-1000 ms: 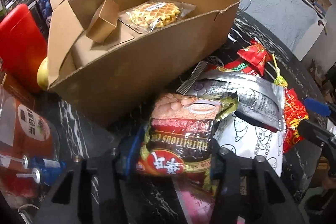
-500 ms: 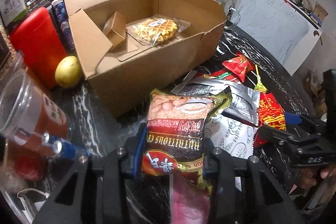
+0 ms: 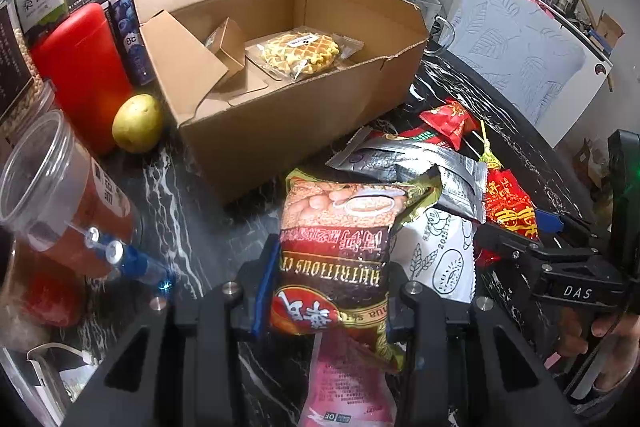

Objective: Organize snacks
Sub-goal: 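Grasp the large red candy bag with the right tool while the left tool holds the brown bag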

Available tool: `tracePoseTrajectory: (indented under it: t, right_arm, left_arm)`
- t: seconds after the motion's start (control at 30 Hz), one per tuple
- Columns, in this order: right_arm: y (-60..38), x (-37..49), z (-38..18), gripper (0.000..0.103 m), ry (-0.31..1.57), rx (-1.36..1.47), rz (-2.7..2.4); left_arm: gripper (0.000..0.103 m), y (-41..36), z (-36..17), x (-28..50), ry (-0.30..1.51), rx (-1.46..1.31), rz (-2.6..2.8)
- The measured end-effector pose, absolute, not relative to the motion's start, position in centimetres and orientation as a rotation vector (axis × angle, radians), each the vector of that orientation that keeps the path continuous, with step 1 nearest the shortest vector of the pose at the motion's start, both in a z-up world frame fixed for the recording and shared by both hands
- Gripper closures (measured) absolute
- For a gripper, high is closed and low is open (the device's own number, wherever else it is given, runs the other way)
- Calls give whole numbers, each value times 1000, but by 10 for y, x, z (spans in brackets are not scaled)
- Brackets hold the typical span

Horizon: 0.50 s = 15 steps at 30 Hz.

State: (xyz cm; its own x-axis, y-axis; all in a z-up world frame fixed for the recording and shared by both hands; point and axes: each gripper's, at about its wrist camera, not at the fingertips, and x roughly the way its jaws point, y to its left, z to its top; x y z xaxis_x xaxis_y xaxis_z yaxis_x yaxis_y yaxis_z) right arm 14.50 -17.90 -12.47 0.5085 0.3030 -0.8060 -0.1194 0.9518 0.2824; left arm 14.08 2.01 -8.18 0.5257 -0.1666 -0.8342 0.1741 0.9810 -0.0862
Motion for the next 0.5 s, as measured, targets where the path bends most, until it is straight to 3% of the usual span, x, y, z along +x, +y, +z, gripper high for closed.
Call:
tracePoseTrajectory:
  t: [0.2, 0.33, 0.5]
  right_arm:
    - [-184, 140, -123, 25, 999, 196, 251]
    - [-183, 139, -123, 28, 1003, 171, 268]
    - [-188, 133, -119, 41, 993, 184, 278]
  left_arm:
    - [63, 16, -80, 139, 989, 9, -218]
    - [63, 14, -80, 137, 988, 13, -219]
    - [63, 12, -83, 135, 995, 12, -219]
